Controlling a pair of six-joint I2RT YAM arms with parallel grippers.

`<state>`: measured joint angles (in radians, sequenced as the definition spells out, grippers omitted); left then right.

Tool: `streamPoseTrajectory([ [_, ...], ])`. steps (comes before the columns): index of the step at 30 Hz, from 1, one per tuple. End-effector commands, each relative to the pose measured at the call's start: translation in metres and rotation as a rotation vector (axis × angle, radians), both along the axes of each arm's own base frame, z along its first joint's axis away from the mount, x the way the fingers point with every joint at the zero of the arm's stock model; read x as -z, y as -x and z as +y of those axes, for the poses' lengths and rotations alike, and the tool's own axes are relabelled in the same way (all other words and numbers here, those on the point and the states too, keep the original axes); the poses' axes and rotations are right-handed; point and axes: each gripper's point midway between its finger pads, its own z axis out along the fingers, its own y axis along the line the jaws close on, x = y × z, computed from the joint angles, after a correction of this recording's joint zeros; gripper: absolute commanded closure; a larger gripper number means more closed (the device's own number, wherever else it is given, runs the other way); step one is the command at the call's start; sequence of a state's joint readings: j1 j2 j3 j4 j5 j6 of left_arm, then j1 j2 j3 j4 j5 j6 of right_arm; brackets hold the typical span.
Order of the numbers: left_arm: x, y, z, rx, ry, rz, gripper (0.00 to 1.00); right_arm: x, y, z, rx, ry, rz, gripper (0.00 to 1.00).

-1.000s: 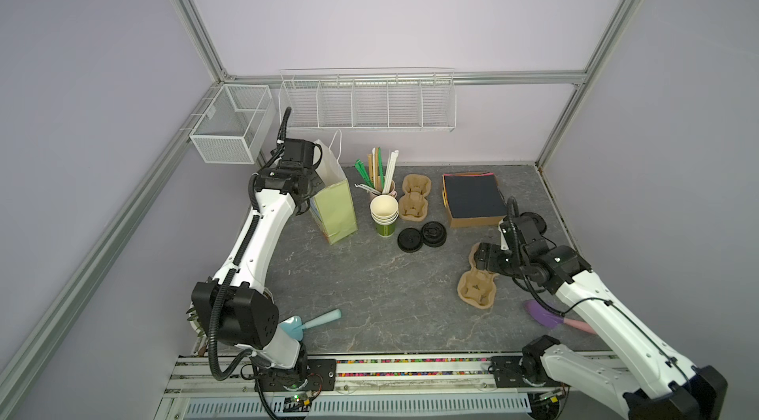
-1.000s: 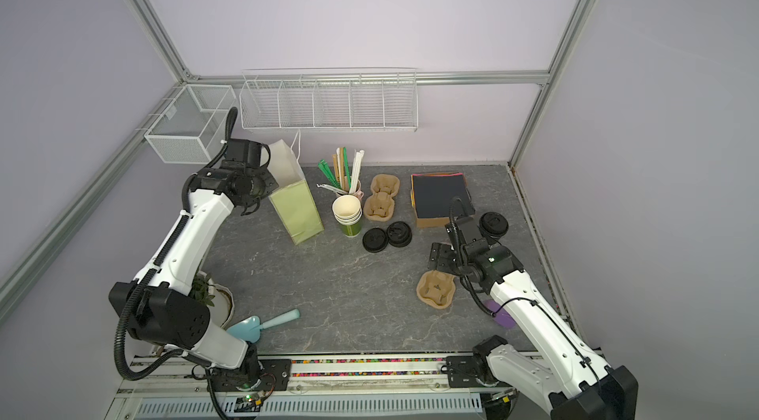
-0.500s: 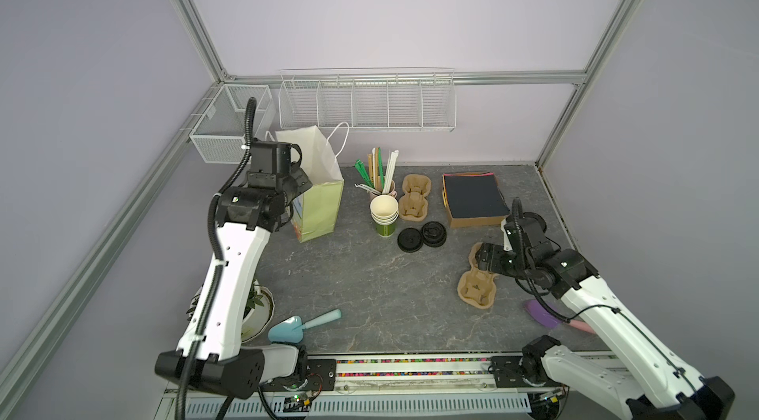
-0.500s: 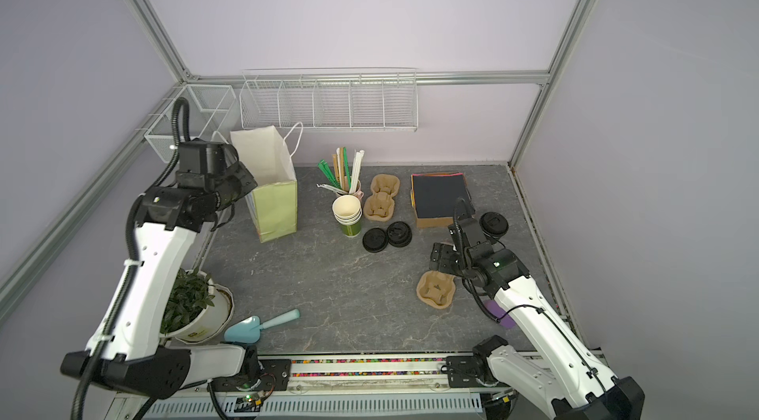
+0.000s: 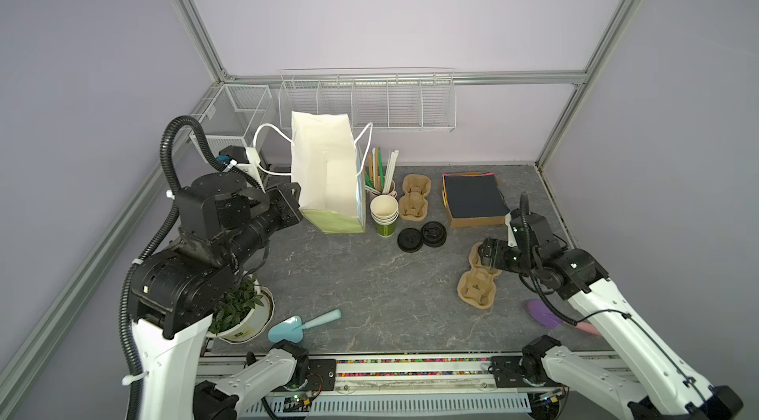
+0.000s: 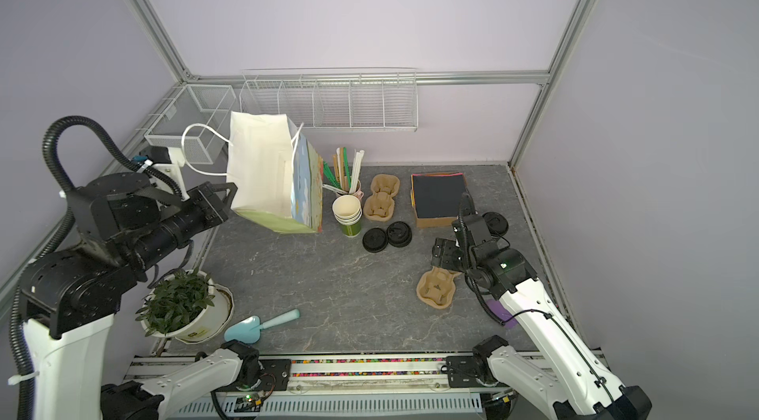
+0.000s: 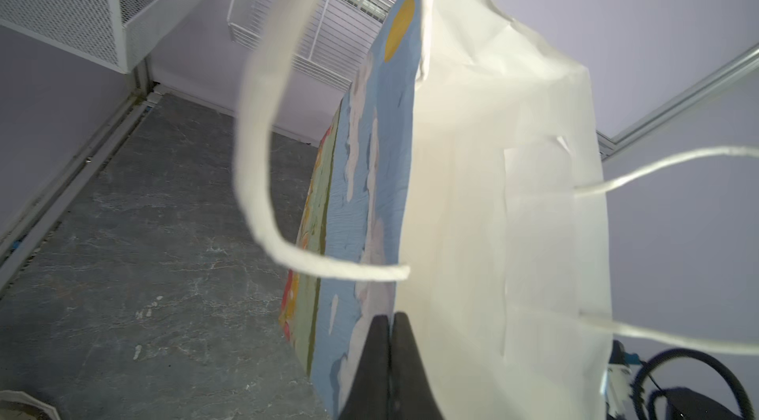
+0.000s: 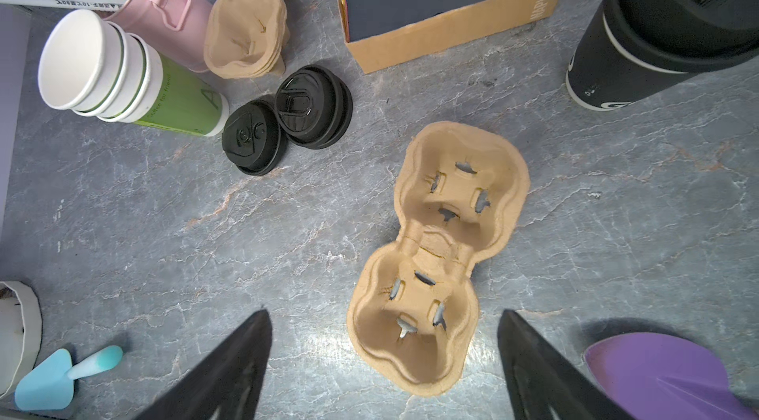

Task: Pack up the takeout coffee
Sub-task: 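Grasp the white paper bag's rim with the left gripper and lift it, then set the bag down nearer the robot while the right gripper lowers onto the carrier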

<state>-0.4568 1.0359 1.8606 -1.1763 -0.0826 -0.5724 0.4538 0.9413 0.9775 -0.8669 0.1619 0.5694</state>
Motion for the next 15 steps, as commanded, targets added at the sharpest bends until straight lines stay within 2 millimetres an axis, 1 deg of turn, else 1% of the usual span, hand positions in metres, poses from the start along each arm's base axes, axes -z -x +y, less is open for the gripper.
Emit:
streamPoseTrajectory([
  [1,0.019,0.024,-0.019,0.130,0.049,0.101,1.00,-0.007,0.002,-0.003,0.016,0.005,-0.010,0.12],
  [3,0.022,0.032,-0.022,0.161,0.077,0.114,1.00,-0.006,0.002,-0.005,0.024,0.010,-0.008,0.11],
  [6,0.026,0.044,-0.036,0.250,0.115,0.150,1.00,-0.006,0.002,-0.008,0.038,0.023,-0.010,0.11],
  [10,0.032,0.055,-0.047,0.327,0.112,0.180,1.00,-0.005,0.002,-0.013,0.064,0.039,-0.010,0.11],
  [15,0.055,0.060,-0.057,0.374,0.073,0.239,1.00,-0.003,0.004,-0.018,0.097,0.050,0.005,0.11],
])
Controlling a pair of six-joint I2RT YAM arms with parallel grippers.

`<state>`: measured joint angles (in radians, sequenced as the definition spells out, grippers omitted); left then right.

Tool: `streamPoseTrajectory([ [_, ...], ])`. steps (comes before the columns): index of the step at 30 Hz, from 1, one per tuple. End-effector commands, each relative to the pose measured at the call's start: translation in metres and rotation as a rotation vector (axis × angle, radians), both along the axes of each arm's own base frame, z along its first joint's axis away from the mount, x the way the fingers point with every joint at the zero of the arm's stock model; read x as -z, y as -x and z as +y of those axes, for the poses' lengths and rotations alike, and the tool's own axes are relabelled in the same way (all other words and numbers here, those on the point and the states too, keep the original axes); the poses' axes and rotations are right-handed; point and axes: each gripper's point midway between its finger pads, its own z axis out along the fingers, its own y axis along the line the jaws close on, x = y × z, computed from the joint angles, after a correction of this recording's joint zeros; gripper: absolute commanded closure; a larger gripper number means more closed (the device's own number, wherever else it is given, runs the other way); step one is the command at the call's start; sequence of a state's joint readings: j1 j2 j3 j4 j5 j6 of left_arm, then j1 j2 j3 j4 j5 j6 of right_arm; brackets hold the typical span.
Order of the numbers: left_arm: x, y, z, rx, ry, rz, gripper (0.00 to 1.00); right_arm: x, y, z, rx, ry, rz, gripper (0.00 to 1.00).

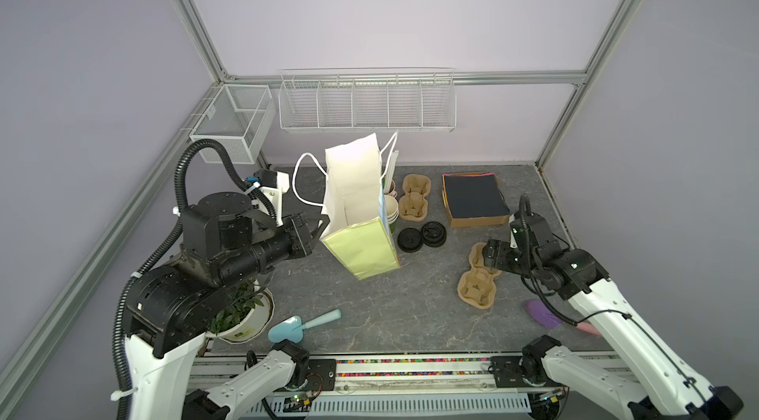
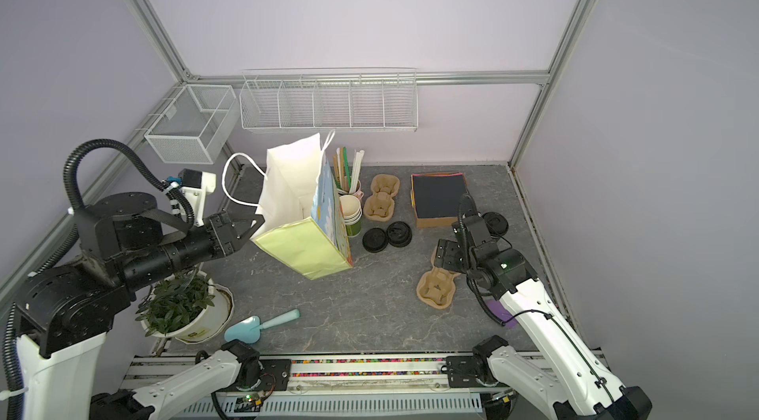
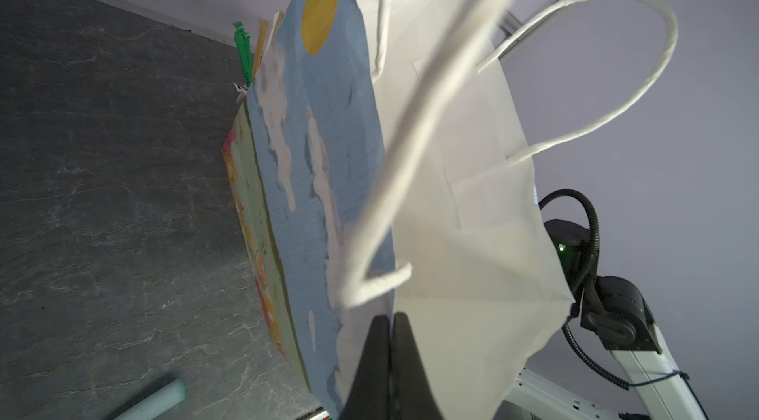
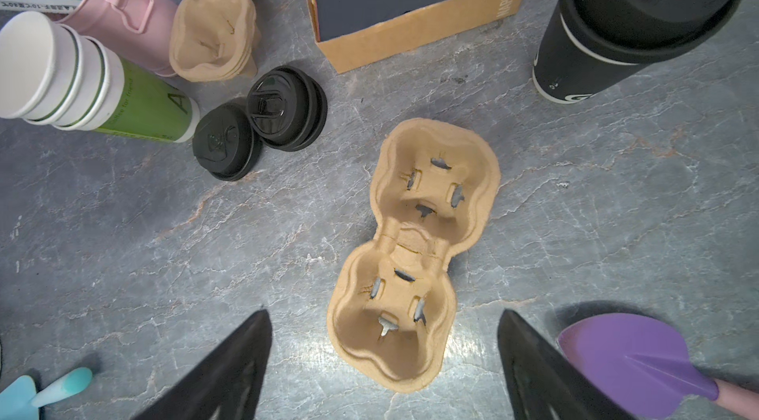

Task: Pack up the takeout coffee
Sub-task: 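Set the bag down nearer the robot while the right gripper lowers onto the carrier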

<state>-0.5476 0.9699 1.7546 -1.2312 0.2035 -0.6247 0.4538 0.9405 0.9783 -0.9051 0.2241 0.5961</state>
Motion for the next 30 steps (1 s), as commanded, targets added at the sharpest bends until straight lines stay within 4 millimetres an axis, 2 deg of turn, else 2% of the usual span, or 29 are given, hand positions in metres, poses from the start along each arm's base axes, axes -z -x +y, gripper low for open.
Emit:
streamPoseTrajectory([
  [1,0.025,0.011,-0.008,0.057,-0.031,0.079,1.00,-0.006,0.002,-0.007,0.049,0.006,-0.006,0.11],
  [4,0.036,0.013,-0.013,0.065,-0.042,0.090,1.00,-0.004,0.003,-0.008,0.071,0.000,0.009,0.11],
  [9,0.059,0.013,-0.025,0.081,-0.048,0.120,1.00,0.011,0.013,-0.011,0.110,0.008,0.096,0.11],
  [17,0.087,0.011,-0.047,0.102,-0.114,0.122,1.00,0.048,0.019,-0.010,0.167,0.032,0.260,0.11],
  [30,0.127,-0.001,-0.066,0.087,-0.121,0.158,1.00,0.083,0.010,0.005,0.123,-0.008,0.340,0.11],
])
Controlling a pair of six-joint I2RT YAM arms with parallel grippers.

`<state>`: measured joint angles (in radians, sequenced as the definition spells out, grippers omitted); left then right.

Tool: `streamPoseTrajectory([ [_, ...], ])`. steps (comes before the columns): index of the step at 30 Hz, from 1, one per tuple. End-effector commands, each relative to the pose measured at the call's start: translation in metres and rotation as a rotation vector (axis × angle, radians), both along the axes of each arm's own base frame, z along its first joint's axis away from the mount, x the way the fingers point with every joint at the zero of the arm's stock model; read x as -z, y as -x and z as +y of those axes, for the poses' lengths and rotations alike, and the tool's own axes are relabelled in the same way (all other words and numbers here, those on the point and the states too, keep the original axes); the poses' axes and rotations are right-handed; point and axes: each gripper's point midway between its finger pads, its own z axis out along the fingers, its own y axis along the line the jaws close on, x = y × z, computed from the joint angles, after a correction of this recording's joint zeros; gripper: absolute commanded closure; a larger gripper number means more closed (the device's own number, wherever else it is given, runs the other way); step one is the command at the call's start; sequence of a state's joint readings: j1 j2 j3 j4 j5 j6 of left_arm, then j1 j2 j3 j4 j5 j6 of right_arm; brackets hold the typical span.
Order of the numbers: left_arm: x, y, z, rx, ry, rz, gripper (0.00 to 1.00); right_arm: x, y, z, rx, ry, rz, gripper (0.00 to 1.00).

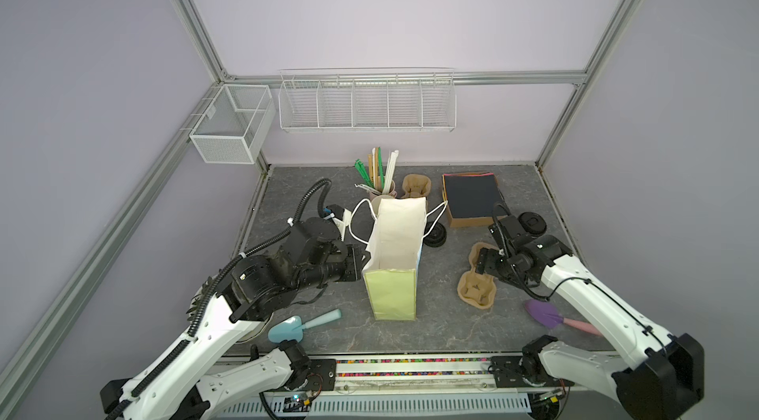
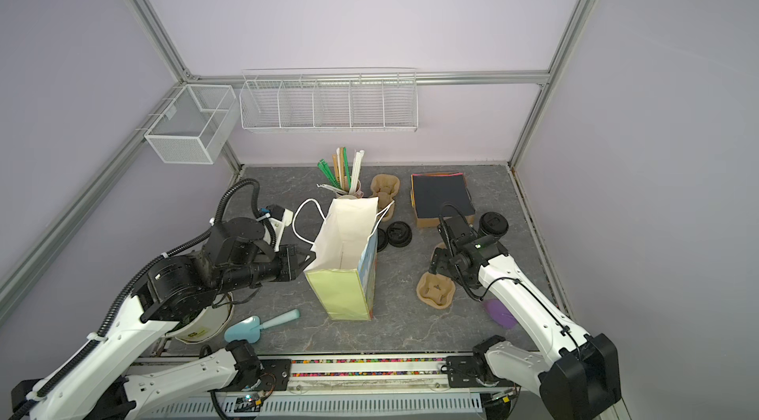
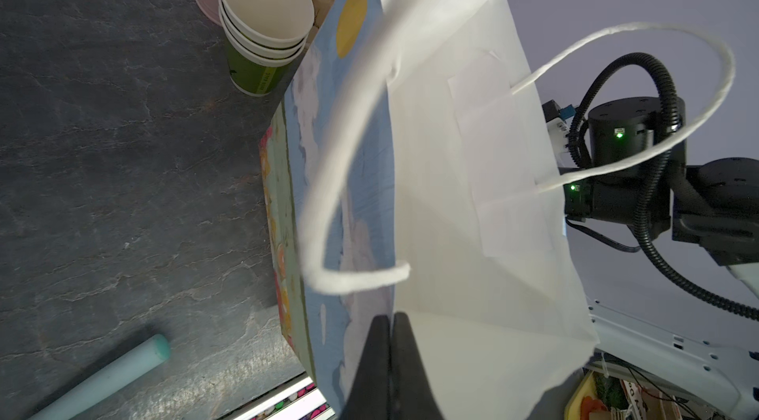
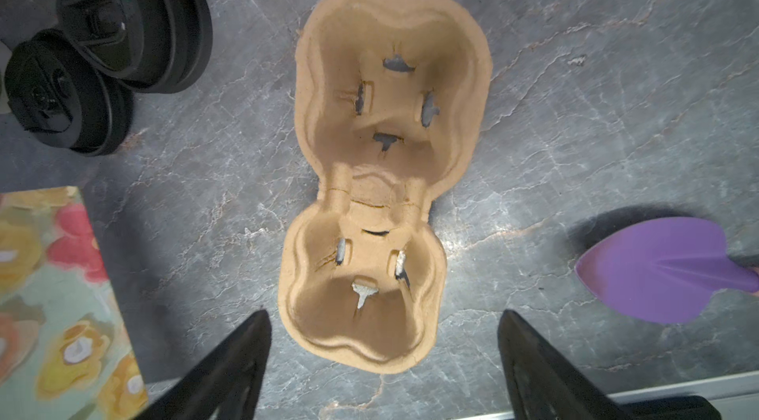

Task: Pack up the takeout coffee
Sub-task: 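Set the bag down nearer the robot while the right gripper lowers onto the carrier, then grasp the pulp carrier's middle ridge with the right gripper while left holds bag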

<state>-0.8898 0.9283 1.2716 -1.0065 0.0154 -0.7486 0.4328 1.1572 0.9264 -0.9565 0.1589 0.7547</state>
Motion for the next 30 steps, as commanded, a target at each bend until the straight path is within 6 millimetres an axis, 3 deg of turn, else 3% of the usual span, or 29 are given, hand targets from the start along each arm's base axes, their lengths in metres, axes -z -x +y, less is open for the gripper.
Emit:
streamPoseTrajectory([
  [1,0.000,-0.007,-0.002,-0.034,0.020,-0.019,1.00,0.012,-0.003,0.004,-0.011,-0.026,0.018,0.11],
  [5,0.005,-0.011,-0.003,-0.046,0.005,-0.023,1.00,0.019,-0.006,0.010,-0.034,-0.057,0.034,0.11],
  [9,0.012,-0.014,-0.006,-0.050,-0.004,-0.022,1.00,0.031,-0.002,0.002,-0.026,-0.028,0.053,0.11],
  [16,0.024,-0.020,-0.011,-0.056,-0.024,-0.021,1.00,0.042,-0.005,0.004,-0.044,-0.025,0.102,0.11],
  [30,0.027,-0.027,-0.016,-0.067,-0.024,-0.034,1.00,0.059,-0.016,0.010,-0.082,-0.035,0.136,0.11],
])
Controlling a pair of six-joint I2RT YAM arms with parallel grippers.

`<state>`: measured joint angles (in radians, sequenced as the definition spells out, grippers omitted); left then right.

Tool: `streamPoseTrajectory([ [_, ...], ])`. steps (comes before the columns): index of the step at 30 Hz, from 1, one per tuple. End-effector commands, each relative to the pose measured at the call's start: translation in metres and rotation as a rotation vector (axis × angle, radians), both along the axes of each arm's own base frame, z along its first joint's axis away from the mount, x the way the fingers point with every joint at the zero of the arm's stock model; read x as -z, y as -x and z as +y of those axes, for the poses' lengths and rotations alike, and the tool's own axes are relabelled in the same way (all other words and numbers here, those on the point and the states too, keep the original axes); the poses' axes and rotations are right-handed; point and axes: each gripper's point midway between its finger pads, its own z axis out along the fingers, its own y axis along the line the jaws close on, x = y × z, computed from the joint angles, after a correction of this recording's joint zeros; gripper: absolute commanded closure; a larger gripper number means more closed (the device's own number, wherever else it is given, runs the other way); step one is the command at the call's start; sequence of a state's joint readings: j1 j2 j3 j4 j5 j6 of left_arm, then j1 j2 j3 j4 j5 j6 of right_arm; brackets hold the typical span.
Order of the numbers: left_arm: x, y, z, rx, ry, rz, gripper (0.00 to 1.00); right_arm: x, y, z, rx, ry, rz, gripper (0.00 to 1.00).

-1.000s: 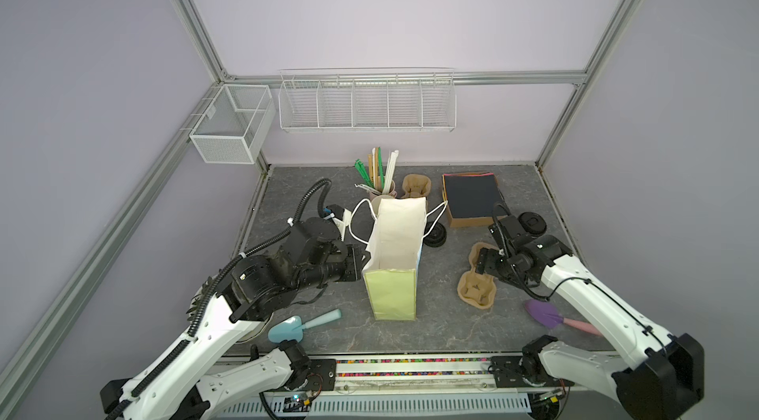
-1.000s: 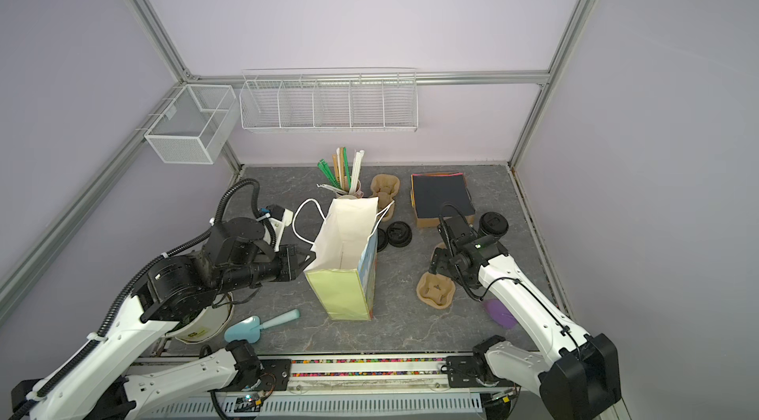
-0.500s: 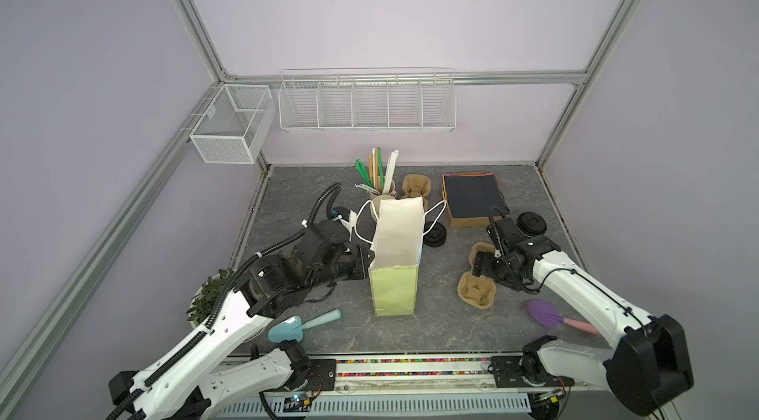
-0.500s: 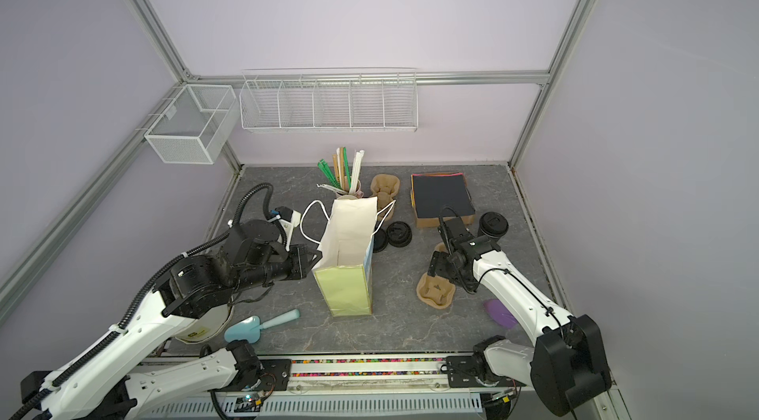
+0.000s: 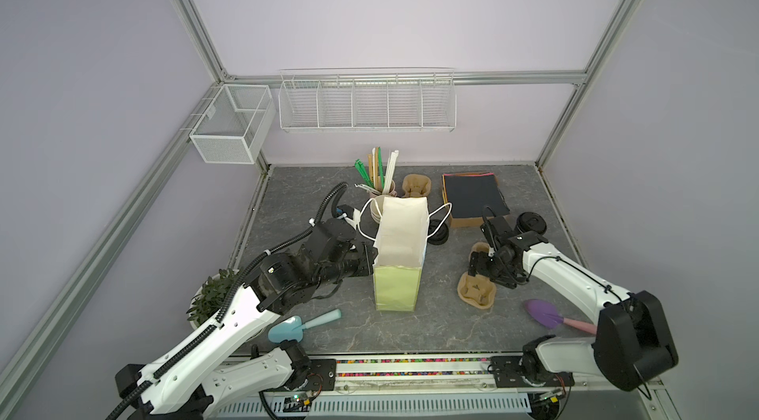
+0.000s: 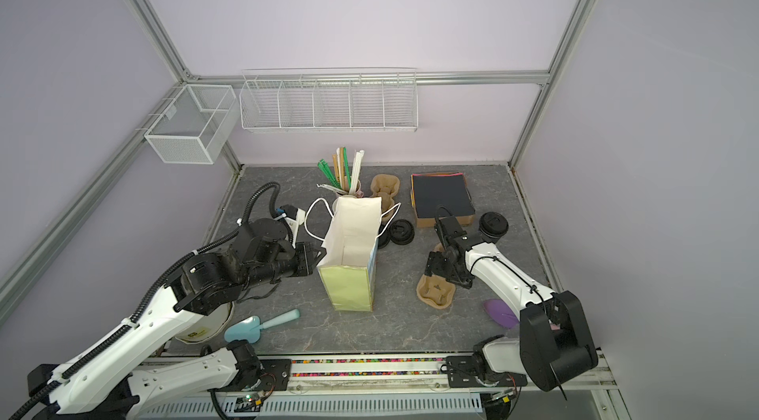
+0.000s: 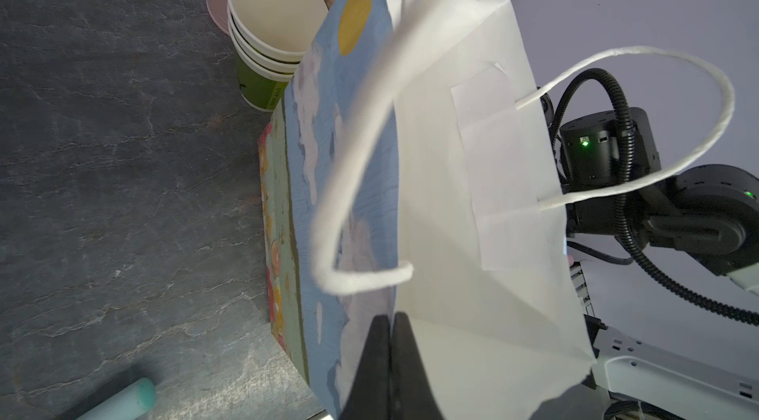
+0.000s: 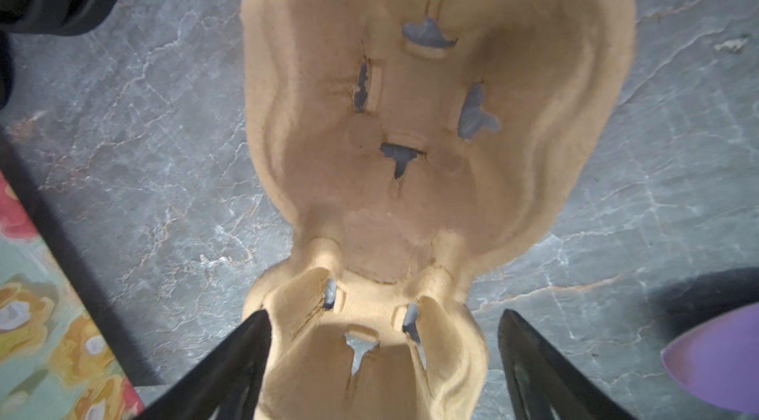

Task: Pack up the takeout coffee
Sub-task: 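Grasp the pulp carrier's middle ridge with the right gripper while left holds bag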

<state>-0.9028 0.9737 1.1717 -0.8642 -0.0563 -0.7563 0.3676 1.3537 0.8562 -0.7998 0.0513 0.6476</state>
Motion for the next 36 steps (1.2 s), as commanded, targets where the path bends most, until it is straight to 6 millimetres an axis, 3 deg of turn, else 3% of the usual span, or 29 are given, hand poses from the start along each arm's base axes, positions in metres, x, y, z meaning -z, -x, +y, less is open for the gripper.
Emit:
streamPoseTrajectory([
  [1,0.002,-0.003,-0.001,-0.020,0.003,-0.006,1.00,0.002,-0.005,0.002,-0.018,-0.006,0.001,0.11],
  [13,0.001,-0.005,0.001,-0.043,-0.001,-0.010,1.00,0.009,-0.011,0.001,-0.033,0.009,0.002,0.11],
  [23,0.002,-0.004,0.000,-0.052,-0.012,-0.022,1.00,0.000,-0.019,-0.002,0.022,0.006,-0.055,0.11],
  [36,0.002,-0.002,0.000,-0.057,-0.016,-0.024,1.00,0.018,-0.019,-0.006,0.003,0.047,-0.020,0.11],
])
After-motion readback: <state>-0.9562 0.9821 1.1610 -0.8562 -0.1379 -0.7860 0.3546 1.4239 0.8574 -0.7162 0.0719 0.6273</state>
